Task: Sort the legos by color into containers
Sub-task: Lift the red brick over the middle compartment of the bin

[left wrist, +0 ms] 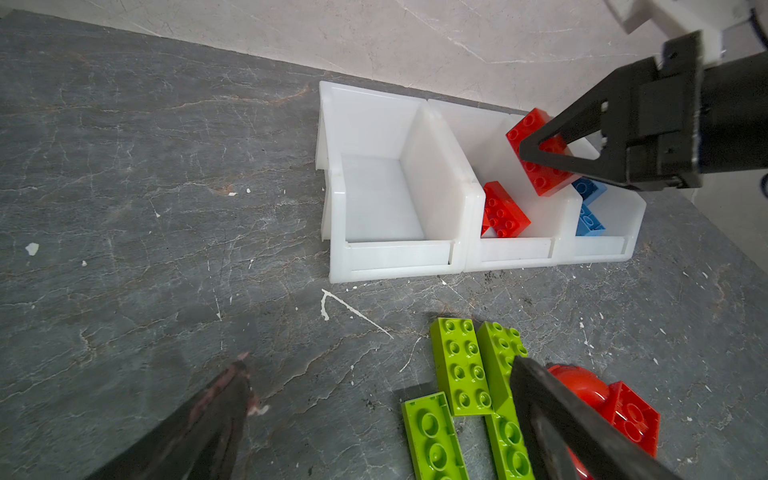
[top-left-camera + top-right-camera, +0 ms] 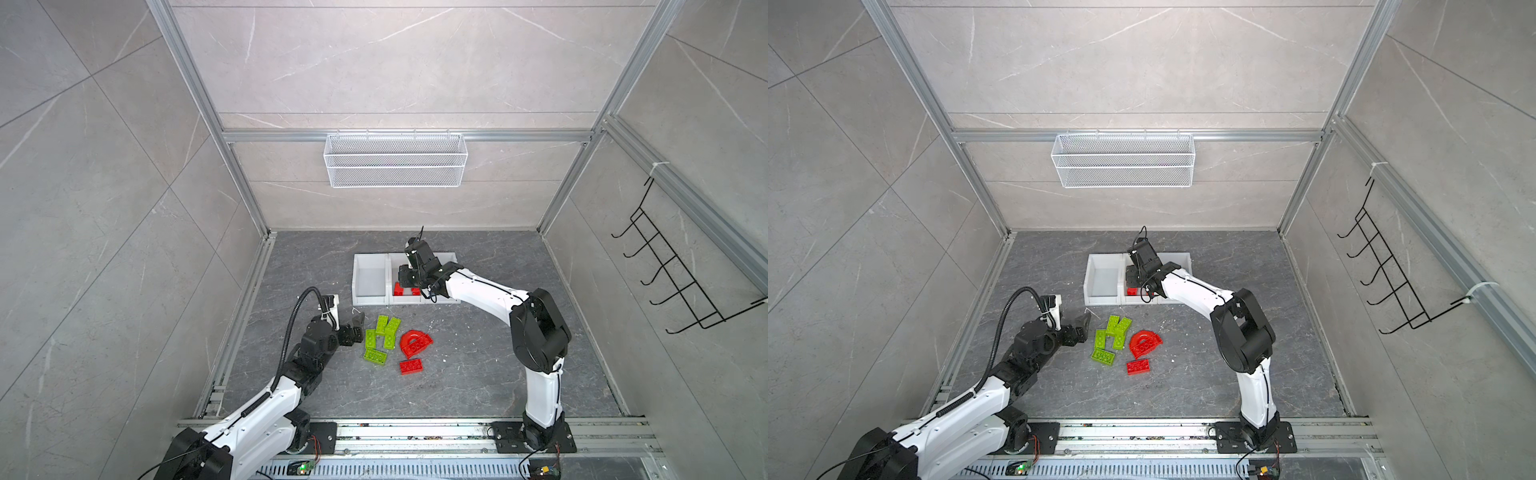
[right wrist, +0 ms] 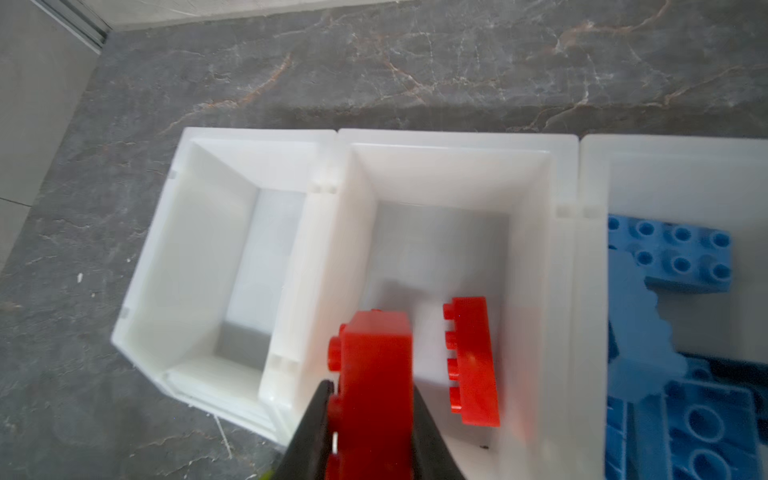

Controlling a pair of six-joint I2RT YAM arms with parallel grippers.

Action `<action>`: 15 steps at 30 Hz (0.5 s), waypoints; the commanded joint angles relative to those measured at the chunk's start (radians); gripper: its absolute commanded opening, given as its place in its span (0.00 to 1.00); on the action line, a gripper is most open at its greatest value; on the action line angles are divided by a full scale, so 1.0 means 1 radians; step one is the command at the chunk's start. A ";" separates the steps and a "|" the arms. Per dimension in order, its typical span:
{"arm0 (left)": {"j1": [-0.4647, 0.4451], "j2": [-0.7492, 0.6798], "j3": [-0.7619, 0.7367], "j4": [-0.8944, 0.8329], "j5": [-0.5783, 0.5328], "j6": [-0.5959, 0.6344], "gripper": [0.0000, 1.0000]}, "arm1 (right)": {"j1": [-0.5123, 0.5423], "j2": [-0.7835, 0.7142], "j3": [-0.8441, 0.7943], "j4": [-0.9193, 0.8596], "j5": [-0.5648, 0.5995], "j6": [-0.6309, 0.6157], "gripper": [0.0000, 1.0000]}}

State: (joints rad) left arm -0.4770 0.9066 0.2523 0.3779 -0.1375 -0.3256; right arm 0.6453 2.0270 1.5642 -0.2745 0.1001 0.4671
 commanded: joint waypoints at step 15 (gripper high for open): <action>0.005 -0.026 0.015 0.046 -0.002 0.003 1.00 | -0.018 0.116 0.077 -0.036 0.013 -0.012 0.22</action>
State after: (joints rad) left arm -0.4770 0.8951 0.2523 0.3824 -0.1375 -0.3256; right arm 0.6277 2.1231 1.6161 -0.2920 0.1005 0.4667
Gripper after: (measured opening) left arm 0.996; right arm 0.258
